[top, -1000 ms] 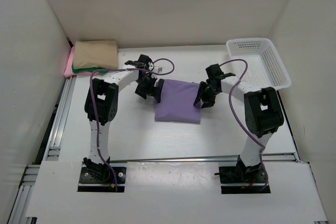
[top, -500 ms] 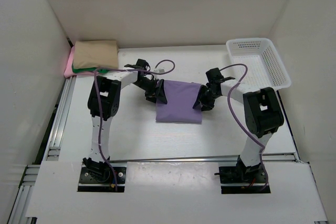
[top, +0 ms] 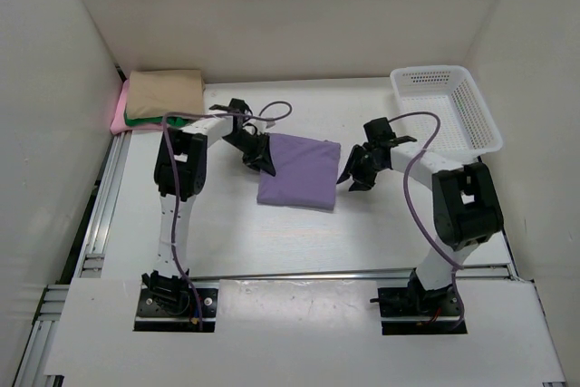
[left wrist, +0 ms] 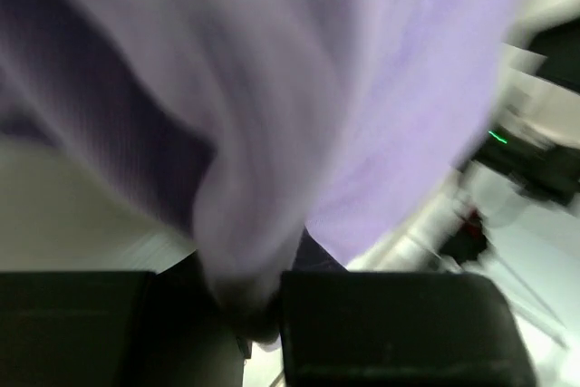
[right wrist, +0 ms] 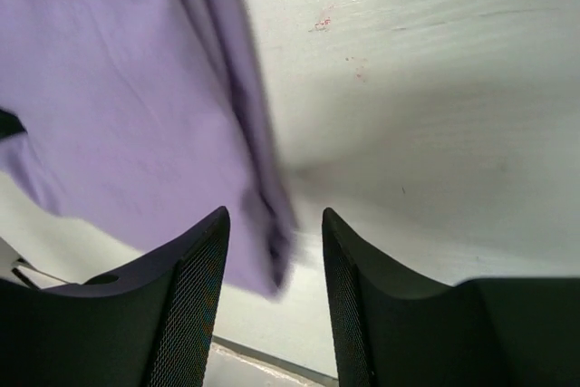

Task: Fold and stack the t-shirts
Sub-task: Put the neatly folded tshirt into the corner of the board with the left arm

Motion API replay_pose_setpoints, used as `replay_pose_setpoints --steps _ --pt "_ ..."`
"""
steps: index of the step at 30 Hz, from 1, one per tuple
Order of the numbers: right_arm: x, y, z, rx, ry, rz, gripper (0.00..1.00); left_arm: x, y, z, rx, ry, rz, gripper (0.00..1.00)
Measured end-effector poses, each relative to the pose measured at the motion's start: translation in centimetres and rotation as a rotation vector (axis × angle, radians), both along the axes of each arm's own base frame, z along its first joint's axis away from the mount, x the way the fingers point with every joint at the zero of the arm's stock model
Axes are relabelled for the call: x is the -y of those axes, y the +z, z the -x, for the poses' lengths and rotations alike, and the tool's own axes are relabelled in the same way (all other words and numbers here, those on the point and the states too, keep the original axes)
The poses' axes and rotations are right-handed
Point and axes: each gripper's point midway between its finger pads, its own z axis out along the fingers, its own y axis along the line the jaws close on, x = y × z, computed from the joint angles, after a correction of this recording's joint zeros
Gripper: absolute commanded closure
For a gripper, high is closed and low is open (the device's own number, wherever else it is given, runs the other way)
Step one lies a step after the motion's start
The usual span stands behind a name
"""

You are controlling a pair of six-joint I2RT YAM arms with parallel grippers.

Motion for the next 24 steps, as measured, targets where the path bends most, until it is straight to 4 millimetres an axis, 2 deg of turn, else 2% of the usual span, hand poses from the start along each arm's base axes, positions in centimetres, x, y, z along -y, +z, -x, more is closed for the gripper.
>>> replay_pose_setpoints --steps 4,7,12,16,19,22,24 --pt "1.3 2.7 -0.8 0.079 -0.034 -0.003 0.50 -3.9 0.5 -3.5 0.110 0.051 -0.234 0.90" --pt "2.2 3.9 -1.1 0.116 -0.052 0.007 0.50 -7.4 1.0 -6.5 0.222 0.095 -0.440 0.90" --pt "3.1 4.1 -1.0 0.120 -0.062 0.031 0.50 -14.2 1.9 -10.8 0.408 0.192 -0.836 0.90" --pt "3.5 3.9 -0.7 0.104 -0.064 0.043 0.50 -18.7 3.2 -13.8 0.546 0.292 -1.109 0.90" --pt "3.8 3.8 -0.5 0.093 -0.067 0.054 0.50 -20.6 4.6 -16.3 0.634 0.377 -1.234 0.90" --pt "4.0 3.8 -0.5 0.098 -0.067 0.065 0.50 -21.5 6.5 -18.6 0.717 0.468 -1.299 0.90" --pt "4.1 4.0 -0.5 0.106 -0.067 0.068 0.50 -21.9 8.0 -19.4 0.757 0.518 -1.325 0.90"
